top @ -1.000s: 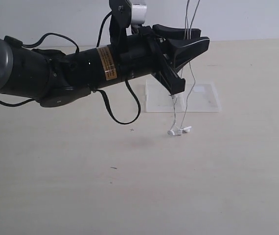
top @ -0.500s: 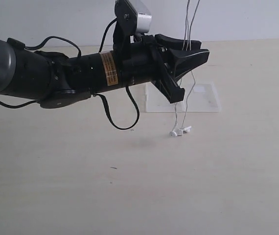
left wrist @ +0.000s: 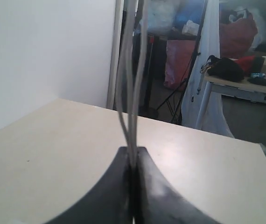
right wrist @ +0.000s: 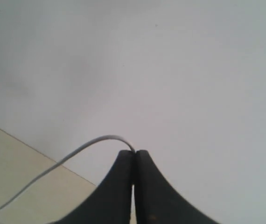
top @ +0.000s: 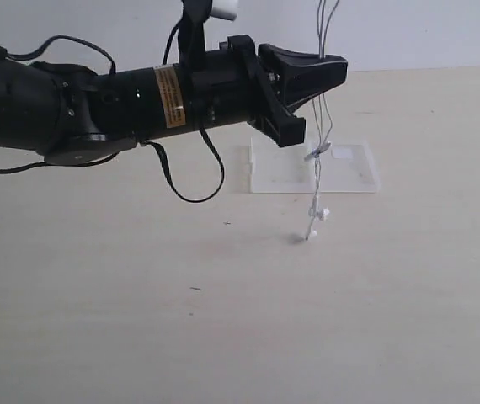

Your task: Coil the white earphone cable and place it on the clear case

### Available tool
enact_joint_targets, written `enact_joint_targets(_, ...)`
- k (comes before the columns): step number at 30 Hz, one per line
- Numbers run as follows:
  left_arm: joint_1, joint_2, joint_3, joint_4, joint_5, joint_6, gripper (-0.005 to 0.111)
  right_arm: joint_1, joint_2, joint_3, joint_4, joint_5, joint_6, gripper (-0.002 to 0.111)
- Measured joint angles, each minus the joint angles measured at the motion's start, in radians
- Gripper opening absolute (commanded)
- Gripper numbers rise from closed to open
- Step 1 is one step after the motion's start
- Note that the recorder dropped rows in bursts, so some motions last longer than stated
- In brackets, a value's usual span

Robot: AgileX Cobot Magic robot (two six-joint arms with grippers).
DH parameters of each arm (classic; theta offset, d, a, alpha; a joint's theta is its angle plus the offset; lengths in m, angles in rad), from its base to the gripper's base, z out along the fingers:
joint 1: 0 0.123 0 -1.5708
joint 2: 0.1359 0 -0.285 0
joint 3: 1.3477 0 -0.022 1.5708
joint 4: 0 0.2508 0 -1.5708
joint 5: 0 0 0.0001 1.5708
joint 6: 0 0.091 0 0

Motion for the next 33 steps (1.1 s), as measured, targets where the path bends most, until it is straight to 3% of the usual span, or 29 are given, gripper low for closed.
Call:
enact_joint_targets(17,0.137,-0.196,0.000,0.306,0.018,-0.391,0.000,-0.012,0.010,0.016,-0.103,0.087,0.057,0.000)
enact_joint_targets(28,0.184,-0.272,-0.001,0.493,0.017,-0.529,0.000,-0.188,0.049,0.133,-0.085,0.091,0.080,0.000)
enact_joint_targets(33,0.184,-0.279,-0.001,0.504,0.017,-0.535,0.000,-0.243,0.096,0.184,0.034,0.093,0.082,0.000)
